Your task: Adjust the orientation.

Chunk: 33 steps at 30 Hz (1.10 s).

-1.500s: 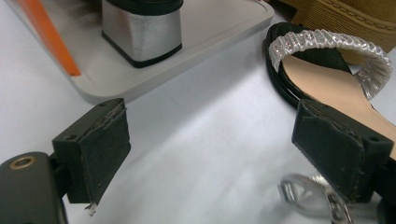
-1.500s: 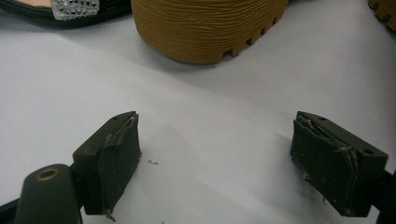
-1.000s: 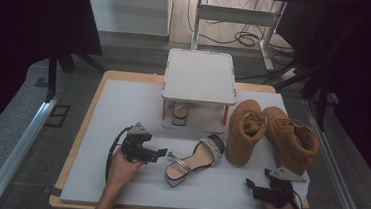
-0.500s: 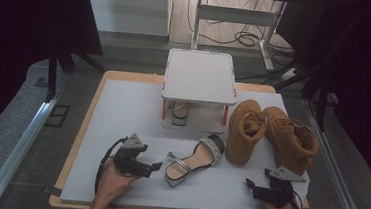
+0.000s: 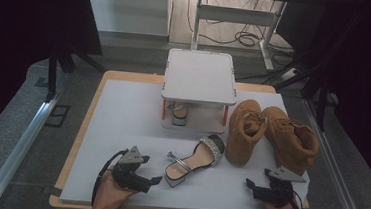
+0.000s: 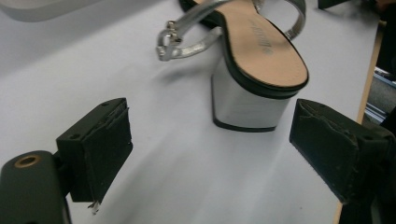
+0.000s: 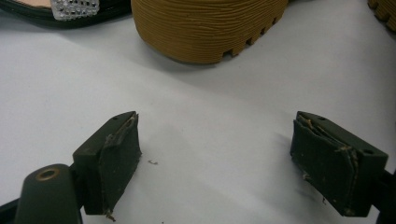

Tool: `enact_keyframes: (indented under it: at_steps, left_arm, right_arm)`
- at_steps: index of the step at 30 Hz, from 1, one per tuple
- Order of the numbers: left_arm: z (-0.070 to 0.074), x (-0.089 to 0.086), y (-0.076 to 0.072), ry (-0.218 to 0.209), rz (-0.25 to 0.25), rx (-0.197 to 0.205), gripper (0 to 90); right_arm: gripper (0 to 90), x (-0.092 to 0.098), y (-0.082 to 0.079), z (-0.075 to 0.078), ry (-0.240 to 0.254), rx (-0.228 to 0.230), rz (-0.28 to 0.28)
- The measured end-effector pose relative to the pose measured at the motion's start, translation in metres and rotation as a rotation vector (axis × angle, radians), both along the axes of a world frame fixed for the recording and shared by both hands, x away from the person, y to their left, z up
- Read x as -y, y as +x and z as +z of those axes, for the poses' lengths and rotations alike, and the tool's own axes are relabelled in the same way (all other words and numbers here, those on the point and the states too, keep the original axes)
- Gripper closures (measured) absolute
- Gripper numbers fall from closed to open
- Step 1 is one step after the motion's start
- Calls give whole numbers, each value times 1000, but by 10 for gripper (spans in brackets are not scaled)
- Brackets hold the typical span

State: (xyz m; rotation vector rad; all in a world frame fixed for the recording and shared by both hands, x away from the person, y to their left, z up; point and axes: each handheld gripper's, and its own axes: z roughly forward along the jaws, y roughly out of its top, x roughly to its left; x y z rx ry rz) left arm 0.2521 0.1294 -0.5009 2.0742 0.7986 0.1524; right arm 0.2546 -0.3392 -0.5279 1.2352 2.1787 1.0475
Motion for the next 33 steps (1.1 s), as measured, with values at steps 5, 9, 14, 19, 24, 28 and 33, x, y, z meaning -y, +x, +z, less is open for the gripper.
enact_keyframes:
  at_steps: [5,9,14,19,24,28,33]
  left_arm:
    - [-4,13,-1,18,-27,-1,129]
    - [-6,23,-1,28,-36,-1,150]
    - [-11,32,1,37,-49,-4,190]
    - [-15,42,4,59,-67,-8,232]
    - [-19,52,8,75,-84,-13,252]
    - [-19,58,10,84,-89,-19,276]
    - [-19,66,14,101,-96,-23,301]
  right_arm:
    - [156,0,0,0,0,0,0]
    - [156,0,0,0,0,0,0]
    - [156,0,0,0,0,0,0]
    - [156,0,0,0,0,0,0]
    - [156,0,0,0,0,0,0]
    - [156,0,0,0,0,0,0]
    - [156,0,0,0,0,0,0]
